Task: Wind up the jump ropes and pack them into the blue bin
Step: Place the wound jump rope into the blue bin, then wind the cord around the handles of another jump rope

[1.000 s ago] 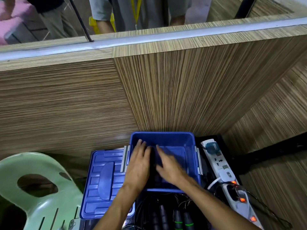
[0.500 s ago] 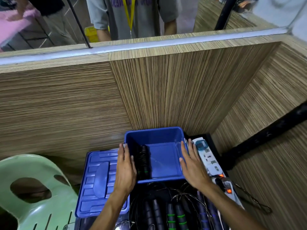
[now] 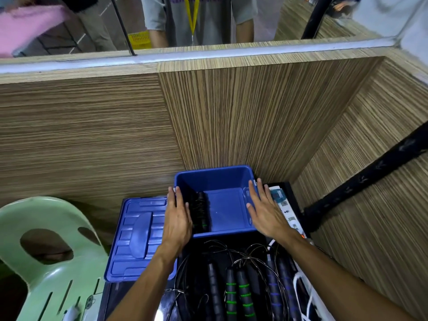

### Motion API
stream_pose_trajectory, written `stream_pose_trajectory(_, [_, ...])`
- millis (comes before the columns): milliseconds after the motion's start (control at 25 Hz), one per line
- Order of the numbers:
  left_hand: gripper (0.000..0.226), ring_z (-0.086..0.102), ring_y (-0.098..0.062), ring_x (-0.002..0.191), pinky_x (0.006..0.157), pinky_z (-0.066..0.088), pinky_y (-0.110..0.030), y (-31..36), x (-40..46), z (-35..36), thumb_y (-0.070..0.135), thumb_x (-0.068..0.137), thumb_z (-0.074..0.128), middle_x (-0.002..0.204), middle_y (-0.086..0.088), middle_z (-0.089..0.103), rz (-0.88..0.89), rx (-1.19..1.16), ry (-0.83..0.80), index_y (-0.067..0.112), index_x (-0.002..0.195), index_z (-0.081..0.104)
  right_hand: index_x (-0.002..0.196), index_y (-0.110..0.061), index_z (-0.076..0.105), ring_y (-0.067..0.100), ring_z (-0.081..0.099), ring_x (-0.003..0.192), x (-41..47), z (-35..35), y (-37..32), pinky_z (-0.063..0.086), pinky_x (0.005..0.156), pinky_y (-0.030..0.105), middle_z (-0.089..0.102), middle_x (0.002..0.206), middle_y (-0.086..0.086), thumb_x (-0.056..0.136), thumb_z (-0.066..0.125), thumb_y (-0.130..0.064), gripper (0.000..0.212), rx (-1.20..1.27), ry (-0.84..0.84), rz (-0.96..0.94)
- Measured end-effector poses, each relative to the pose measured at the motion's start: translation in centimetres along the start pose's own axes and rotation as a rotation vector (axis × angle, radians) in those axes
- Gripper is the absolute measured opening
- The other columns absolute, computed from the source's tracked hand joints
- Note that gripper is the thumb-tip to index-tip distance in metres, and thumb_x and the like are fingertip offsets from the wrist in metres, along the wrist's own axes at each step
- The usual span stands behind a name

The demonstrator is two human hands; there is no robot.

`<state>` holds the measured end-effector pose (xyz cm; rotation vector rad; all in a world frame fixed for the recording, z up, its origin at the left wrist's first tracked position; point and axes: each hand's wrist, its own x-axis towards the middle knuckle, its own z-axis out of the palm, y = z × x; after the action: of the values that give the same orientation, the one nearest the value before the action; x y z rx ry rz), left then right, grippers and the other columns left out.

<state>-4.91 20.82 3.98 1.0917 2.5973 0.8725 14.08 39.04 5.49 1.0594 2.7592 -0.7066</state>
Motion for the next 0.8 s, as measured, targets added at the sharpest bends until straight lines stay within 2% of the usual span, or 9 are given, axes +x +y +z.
stream_pose_trajectory(120, [0.056, 0.003, -0.034, 0.149, 0.12, 0.015, -0.045, 0.4, 0.0, -0.6, 0.024, 0.104, 0.028, 0.16, -0.02, 0.003, -0.039, 0.064, -0.063, 0.0, 0.152, 0.012, 0.155, -0.024, -0.015, 0.025, -0.016, 0.15, -0.3, -0.1, -0.1, 0.019, 0.119, 0.055, -0.028, 0.158, -0.002, 0.106, 0.025, -0.041, 0.065, 0.01, -0.042, 0.018])
stream_pose_trajectory(200, [0.055, 0.005, -0.037, 0.148, 0.119, 0.017, -0.05, 0.6, -0.4, -1.2, 0.028, 0.105, 0.028, 0.159, -0.024, 0.008, -0.028, 0.137, -0.077, -0.001, 0.151, 0.018, 0.156, -0.024, -0.011, 0.026, -0.015, 0.15, -0.9, -0.3, -0.5, 0.018, 0.119, 0.056, -0.022, 0.162, 0.003, 0.106, 0.027, -0.044, 0.066, 0.04, -0.028, 0.038])
stream_pose_trajectory(280, [0.053, 0.023, -0.044, 0.142, 0.114, 0.027, -0.053, 1.3, -1.2, -1.6, 0.03, 0.103, 0.032, 0.151, -0.03, 0.028, 0.065, 0.252, 0.009, -0.004, 0.142, 0.038, 0.158, -0.019, 0.002, 0.03, -0.005, 0.151, -2.2, -0.5, -1.2, 0.019, 0.119, 0.054, -0.008, 0.165, 0.012, 0.105, 0.034, -0.042, 0.066, 0.066, 0.051, 0.046])
stream_pose_trajectory(320, [0.049, 0.034, -0.045, 0.136, 0.11, 0.034, -0.052, 1.6, -1.9, -1.7, 0.03, 0.101, 0.036, 0.145, -0.03, 0.039, 0.128, 0.294, 0.054, -0.003, 0.135, 0.047, 0.158, -0.015, 0.013, 0.033, 0.007, 0.15, -3.2, -0.4, -1.5, 0.025, 0.117, 0.053, 0.007, 0.163, 0.016, 0.104, 0.038, -0.04, 0.064, 0.052, 0.134, 0.023])
stream_pose_trajectory(400, [0.036, 0.048, -0.038, 0.114, 0.095, 0.044, -0.047, 2.3, -4.0, -1.5, 0.027, 0.097, 0.043, 0.129, -0.02, 0.052, 0.263, 0.351, 0.107, 0.004, 0.121, 0.057, 0.148, -0.012, 0.039, 0.035, 0.037, 0.131, -5.8, 0.7, -1.7, 0.043, 0.101, 0.051, 0.04, 0.143, 0.017, 0.099, 0.048, -0.038, 0.056, -0.056, 0.31, -0.105])
stream_pose_trajectory(480, [0.026, 0.049, -0.032, 0.095, 0.079, 0.046, -0.046, 2.9, -6.6, -0.9, 0.026, 0.096, 0.045, 0.114, -0.014, 0.055, 0.379, 0.391, 0.075, 0.008, 0.111, 0.058, 0.135, -0.014, 0.052, 0.03, 0.045, 0.11, -8.6, 2.1, -2.1, 0.048, 0.086, 0.045, 0.049, 0.122, 0.011, 0.095, 0.055, -0.038, 0.047, -0.137, 0.388, -0.179])
stream_pose_trajectory(520, [0.025, 0.048, -0.032, 0.091, 0.077, 0.046, -0.046, 3.0, -7.8, -0.5, 0.025, 0.095, 0.047, 0.111, -0.013, 0.054, 0.406, 0.391, 0.043, 0.009, 0.11, 0.057, 0.13, -0.015, 0.055, 0.029, 0.046, 0.105, -9.6, 2.7, -2.4, 0.047, 0.082, 0.042, 0.049, 0.117, 0.009, 0.093, 0.058, -0.039, 0.044, -0.148, 0.395, -0.171])
stream_pose_trajectory(680, [0.024, 0.05, -0.031, 0.09, 0.075, 0.048, -0.045, 2.4, -11.8, 1.3, 0.016, 0.09, 0.056, 0.109, -0.013, 0.053, 0.424, 0.325, -0.035, 0.01, 0.113, 0.052, 0.124, -0.021, 0.054, 0.027, 0.047, 0.098, -13.3, 5.4, -4.6, 0.046, 0.08, 0.042, 0.048, 0.109, 0.005, 0.089, 0.061, -0.041, 0.04, -0.126, 0.319, -0.159])
stream_pose_trajectory(800, [0.02, 0.05, -0.031, 0.088, 0.074, 0.048, -0.047, 0.7, -14.1, 2.0, 0.007, 0.088, 0.055, 0.104, -0.012, 0.049, 0.41, 0.29, -0.192, 0.01, 0.107, 0.053, 0.126, -0.02, 0.05, 0.029, 0.053, 0.103, -15.3, 7.6, -6.2, 0.048, 0.086, 0.044, 0.053, 0.113, 0.007, 0.094, 0.057, -0.038, 0.037, 0.031, 0.097, -0.108])
